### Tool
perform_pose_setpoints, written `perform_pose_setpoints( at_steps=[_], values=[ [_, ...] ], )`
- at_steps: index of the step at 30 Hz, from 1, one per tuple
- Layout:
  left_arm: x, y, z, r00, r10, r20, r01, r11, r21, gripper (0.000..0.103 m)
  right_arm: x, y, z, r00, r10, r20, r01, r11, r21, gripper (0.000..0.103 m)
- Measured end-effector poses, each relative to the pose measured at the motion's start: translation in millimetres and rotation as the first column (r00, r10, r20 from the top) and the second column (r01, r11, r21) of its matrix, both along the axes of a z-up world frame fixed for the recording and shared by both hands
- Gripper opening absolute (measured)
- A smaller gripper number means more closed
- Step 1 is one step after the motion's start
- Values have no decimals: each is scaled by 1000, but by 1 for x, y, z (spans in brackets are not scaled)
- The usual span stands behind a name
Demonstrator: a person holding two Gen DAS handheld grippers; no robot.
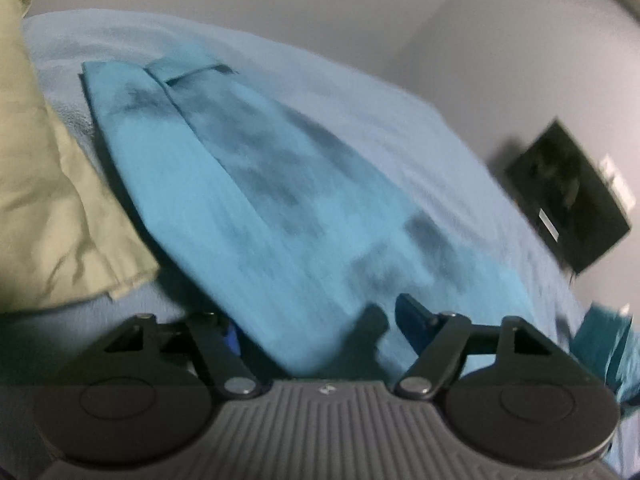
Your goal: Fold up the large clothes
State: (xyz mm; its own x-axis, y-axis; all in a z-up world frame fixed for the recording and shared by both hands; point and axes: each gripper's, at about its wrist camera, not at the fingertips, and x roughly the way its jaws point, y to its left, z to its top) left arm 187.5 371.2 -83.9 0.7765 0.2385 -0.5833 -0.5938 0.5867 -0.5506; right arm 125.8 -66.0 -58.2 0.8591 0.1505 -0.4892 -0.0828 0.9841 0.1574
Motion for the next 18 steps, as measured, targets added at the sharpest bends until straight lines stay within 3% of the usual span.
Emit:
perform_pose_setpoints(
  at_steps=[3, 6, 10, 15, 16, 18],
  values=[
    [-6, 14, -13, 997, 58, 60, -55, 997, -50, 62, 1, -1, -3, 1000, 3, -1, -3, 1000, 2, 101],
    [-15, 20, -17, 987, 121, 103, -110, 988, -110, 61, -3, -4, 8, 1000, -4, 30, 4, 1000, -7, 99],
    [-8, 15, -11, 996, 79, 48, -78, 997, -15, 61, -12, -6, 36, 999, 19, 46, -15, 995, -96, 99],
    [-1, 8, -2, 998, 58, -17, -56, 994, 89, 60, -24, -21, 45, 999, 43, -21, -46, 985, -167, 103],
    [0, 7, 0, 999, 51, -19, -48, 993, 107, 57, -24, -25, 43, 999, 31, -40, -37, 987, -157, 103],
    [-1, 5, 5, 998, 49, -30, -44, 988, 149, 30, -21, -31, 38, 998, 2, -62, -10, 991, -134, 103]
  ],
)
